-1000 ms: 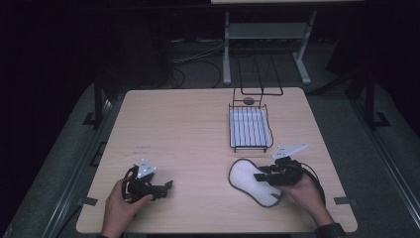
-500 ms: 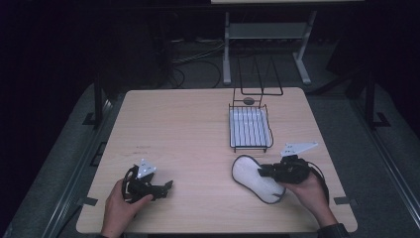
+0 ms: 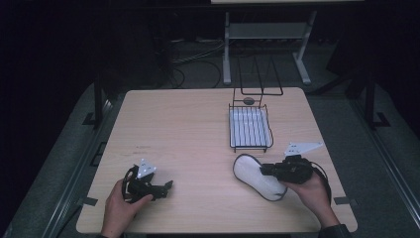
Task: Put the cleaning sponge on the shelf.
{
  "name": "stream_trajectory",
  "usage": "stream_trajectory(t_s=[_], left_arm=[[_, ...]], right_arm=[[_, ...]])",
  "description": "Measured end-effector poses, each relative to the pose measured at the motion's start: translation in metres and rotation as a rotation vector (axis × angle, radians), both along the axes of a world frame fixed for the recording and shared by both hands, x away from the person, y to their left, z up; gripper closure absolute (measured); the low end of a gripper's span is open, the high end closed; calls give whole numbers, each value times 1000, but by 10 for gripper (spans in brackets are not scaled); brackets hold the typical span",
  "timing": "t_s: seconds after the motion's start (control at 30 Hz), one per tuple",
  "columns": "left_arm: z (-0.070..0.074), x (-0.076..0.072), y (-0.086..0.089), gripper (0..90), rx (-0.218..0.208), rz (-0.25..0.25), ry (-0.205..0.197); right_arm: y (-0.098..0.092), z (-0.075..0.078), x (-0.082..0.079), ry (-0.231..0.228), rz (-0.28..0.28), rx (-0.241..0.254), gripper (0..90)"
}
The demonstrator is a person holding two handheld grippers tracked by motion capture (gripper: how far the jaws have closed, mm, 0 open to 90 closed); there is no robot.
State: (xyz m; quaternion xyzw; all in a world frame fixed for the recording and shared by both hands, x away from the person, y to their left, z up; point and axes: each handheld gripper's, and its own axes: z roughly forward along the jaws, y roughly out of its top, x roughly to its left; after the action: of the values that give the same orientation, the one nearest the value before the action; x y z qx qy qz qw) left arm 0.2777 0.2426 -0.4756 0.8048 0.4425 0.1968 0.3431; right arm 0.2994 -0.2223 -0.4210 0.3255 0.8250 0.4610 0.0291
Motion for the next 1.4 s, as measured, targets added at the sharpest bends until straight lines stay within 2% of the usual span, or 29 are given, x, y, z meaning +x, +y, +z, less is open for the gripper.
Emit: stream_trajectory(t_s=[0.1, 0.37, 0.47, 0.7, 0.77, 1.03, 1.4], left_arm=[[0, 0, 0, 127, 1, -1, 0], [0, 0, 0, 127, 0, 0, 0], [0, 0, 0, 127, 1, -1, 0], [0, 0, 0, 127, 3, 0, 4], [0, 0, 0, 127, 1, 0, 2], [0, 0, 0, 127, 1, 0, 2], [0, 0, 0, 127, 1, 0, 2]], right_arm=[[-3, 3, 0, -1, -6, 24, 818], [-10, 13, 1, -27, -41, 42, 817], [-14, 17, 4, -40, -52, 59, 817], [-16, 25, 13, -66, -81, 64, 816], [-18, 27, 16, -72, -98, 85, 816], [-20, 31, 35, -78, -133, 118, 815], [-16, 35, 67, -83, -170, 134, 814]])
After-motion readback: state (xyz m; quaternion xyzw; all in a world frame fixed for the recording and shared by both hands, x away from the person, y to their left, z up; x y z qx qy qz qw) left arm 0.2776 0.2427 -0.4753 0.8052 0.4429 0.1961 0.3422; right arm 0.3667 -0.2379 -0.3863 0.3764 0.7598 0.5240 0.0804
